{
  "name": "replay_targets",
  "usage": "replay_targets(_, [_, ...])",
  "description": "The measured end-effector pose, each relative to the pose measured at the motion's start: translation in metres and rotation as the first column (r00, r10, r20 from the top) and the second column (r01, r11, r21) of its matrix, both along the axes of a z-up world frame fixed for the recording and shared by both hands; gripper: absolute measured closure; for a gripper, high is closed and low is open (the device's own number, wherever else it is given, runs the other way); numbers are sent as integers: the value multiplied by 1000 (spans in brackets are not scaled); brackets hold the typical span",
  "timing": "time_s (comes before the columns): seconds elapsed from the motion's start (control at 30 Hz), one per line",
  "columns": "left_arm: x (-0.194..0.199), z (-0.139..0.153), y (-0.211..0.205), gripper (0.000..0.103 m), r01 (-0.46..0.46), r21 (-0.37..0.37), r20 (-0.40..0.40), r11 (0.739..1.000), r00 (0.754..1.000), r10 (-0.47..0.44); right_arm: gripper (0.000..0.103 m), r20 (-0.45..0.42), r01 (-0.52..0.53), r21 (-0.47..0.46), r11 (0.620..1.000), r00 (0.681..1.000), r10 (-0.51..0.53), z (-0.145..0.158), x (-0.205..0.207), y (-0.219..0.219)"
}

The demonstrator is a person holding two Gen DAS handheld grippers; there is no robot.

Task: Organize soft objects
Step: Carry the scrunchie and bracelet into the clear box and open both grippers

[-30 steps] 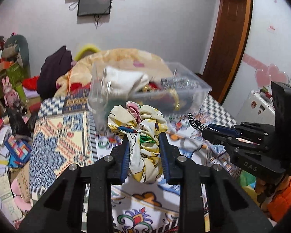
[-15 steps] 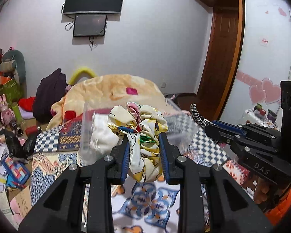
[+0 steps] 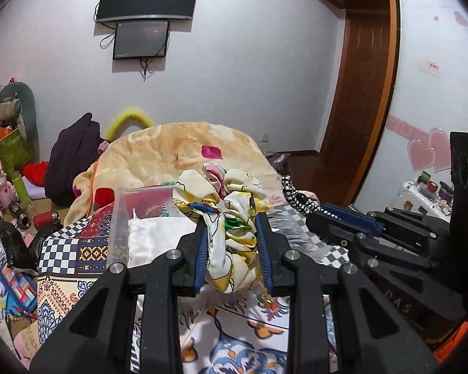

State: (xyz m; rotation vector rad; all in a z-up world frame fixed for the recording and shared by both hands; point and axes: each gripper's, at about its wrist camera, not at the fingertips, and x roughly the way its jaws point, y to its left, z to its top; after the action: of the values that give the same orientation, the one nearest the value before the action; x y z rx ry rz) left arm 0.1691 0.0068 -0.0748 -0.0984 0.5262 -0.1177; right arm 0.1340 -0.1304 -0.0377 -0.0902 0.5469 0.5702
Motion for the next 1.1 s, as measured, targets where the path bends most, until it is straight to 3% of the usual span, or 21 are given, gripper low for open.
replay_targets(0.3, [30, -30, 16, 75, -44, -18, -90, 999, 995, 42, 90, -73, -32, -27, 999, 997, 30, -24, 23, 21])
replay_targets(0.57, [33, -40, 17, 74, -45, 0, -113, 999, 993, 45, 90, -92, -49, -63, 997, 995, 43, -33, 23, 27])
replay_targets(0.63, [32, -39, 17, 66, -46, -7, -117, 999, 992, 45, 88, -100, -52, -66, 996, 994, 45, -33, 22, 26])
replay_targets(0.7, [29, -38, 19, 63, -52, -17, -119, 998, 992, 50, 83, -107, -50, -62, 997, 993, 43, -32, 21, 24])
replay_targets(0.83, [22, -32, 25, 57, -66, -37, -110, 997, 992, 61, 63, -93, -32, -43, 999, 995, 28, -23, 18, 15])
replay_targets(1.1, [-14, 9, 30, 56, -60, -58, -5, 997, 998, 60, 62, -10, -10, 1, 1000, 1000, 10, 12, 0, -5])
